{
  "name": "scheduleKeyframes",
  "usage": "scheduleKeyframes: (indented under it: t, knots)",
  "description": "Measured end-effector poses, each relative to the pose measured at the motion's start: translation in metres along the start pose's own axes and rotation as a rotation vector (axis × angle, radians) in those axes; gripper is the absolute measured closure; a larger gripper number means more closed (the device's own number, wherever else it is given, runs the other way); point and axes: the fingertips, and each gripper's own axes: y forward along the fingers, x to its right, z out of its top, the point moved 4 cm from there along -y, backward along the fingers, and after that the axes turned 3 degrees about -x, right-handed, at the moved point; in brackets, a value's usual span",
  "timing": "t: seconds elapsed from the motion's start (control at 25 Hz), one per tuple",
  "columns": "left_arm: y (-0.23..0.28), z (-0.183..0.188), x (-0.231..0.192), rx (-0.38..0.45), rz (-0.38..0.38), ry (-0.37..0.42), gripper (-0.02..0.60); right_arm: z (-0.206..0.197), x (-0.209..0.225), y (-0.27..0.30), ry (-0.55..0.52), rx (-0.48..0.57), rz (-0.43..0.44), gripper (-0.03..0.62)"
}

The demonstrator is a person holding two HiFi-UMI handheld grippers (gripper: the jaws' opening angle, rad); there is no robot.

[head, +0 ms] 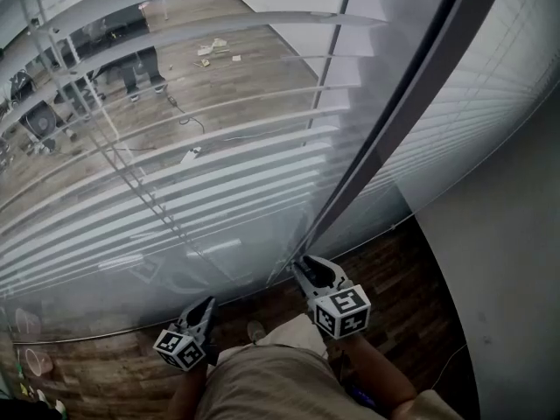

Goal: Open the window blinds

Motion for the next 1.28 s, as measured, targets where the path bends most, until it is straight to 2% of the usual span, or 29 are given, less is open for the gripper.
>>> scheduleKeyframes:
  t: [0.08, 0.16, 0.36, 0.44, 0.52, 0.56, 0.6, 0.76, 0.8, 0.88, 1.04, 1.12, 1.2, 1.28]
  knots:
    - [0.002, 0.000, 0.001, -0.003, -0.008, 0.000, 0.571, 0.002, -0.011, 0.001, -0.249, -0.045, -0.118, 0.473]
    - [0.004, -0.002, 0.001, -0.005, -0.021, 0.005, 0.571, 0.002, -0.017, 0.002, -0.412, -0.073, -0.199, 0.473]
    - [0.004, -0.002, 0.002, -0.003, -0.021, 0.009, 0.571, 0.001, -0.029, 0.004, -0.721, -0.116, -0.355, 0.473]
    - [0.002, 0.000, 0.003, -0.002, -0.015, 0.006, 0.571, 0.001, -0.032, 0.004, -0.794, -0.112, -0.383, 0.473]
    - [-0.001, 0.001, 0.003, -0.001, -0.010, 0.002, 0.571, 0.000, -0.030, 0.003, -0.752, -0.082, -0.336, 0.470]
    - [-0.002, 0.000, 0.003, 0.000, -0.008, 0.000, 0.571, -0.002, -0.028, 0.002, -0.685, -0.063, -0.288, 0.468]
    - [-0.003, -0.002, 0.003, -0.001, -0.007, -0.001, 0.571, -0.005, -0.024, 0.000, -0.584, -0.042, -0.229, 0.468]
    - [-0.005, -0.003, -0.001, 0.004, 0.001, 0.001, 0.571, -0.005, -0.003, -0.004, -0.075, 0.034, -0.019, 0.430]
    - [-0.005, -0.003, -0.002, 0.006, 0.004, -0.001, 0.571, -0.006, 0.002, -0.004, 0.021, 0.040, 0.013, 0.430]
    - [-0.006, -0.004, -0.002, 0.007, 0.005, -0.007, 0.571, -0.008, 0.009, -0.002, 0.145, 0.044, 0.058, 0.430]
    - [-0.005, -0.005, -0.001, 0.005, 0.002, -0.009, 0.571, -0.010, 0.008, 0.004, 0.282, 0.043, 0.129, 0.464]
    - [-0.004, -0.005, 0.000, 0.004, 0.001, -0.009, 0.571, -0.010, 0.007, 0.006, 0.314, 0.047, 0.142, 0.464]
    - [-0.004, -0.004, 0.000, 0.002, 0.000, -0.007, 0.571, -0.008, 0.005, 0.005, 0.269, 0.036, 0.112, 0.464]
    - [-0.003, -0.002, 0.002, -0.003, -0.002, -0.006, 0.571, -0.004, 0.001, 0.004, 0.156, 0.006, 0.044, 0.465]
